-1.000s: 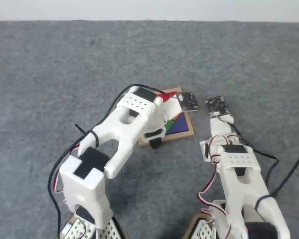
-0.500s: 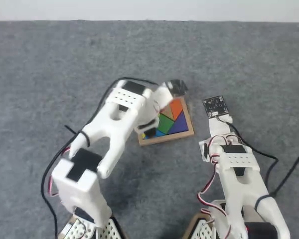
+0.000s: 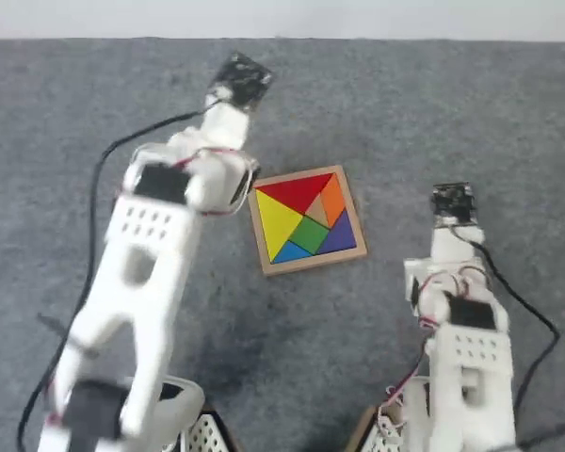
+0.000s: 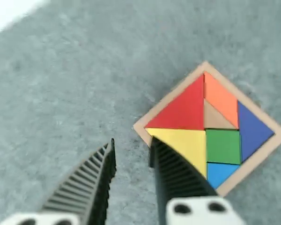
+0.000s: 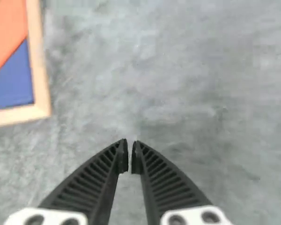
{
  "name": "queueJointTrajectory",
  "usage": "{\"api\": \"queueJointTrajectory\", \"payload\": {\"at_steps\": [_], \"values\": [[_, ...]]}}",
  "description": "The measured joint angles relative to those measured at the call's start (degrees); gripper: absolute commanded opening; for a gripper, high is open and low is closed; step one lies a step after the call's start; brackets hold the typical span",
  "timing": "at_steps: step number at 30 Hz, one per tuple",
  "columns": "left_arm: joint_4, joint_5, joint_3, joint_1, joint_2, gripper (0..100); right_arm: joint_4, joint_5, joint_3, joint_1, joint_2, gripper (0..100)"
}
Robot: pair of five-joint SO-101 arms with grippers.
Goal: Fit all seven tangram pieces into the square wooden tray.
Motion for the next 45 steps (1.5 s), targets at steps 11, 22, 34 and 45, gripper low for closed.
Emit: {"api": "queueJointTrajectory", "payload": {"at_steps": [11,22,34,45], "values": [[-7.91,4.66,30.42,-7.65,-33.32,1,21.98,3.16,10.11,0.53,-39.56,0.7],[-18.20,5.10,59.16,-7.91,-58.99,1,21.01,3.78,17.49,0.53,-42.90,0.9],[-13.71,5.10,71.82,-7.91,-79.21,2,17.76,-4.13,20.48,3.08,-42.99,0.9],[-1.14,5.10,71.82,-7.82,-79.21,2,26.37,-6.15,20.48,9.05,-42.99,0.9]]}}
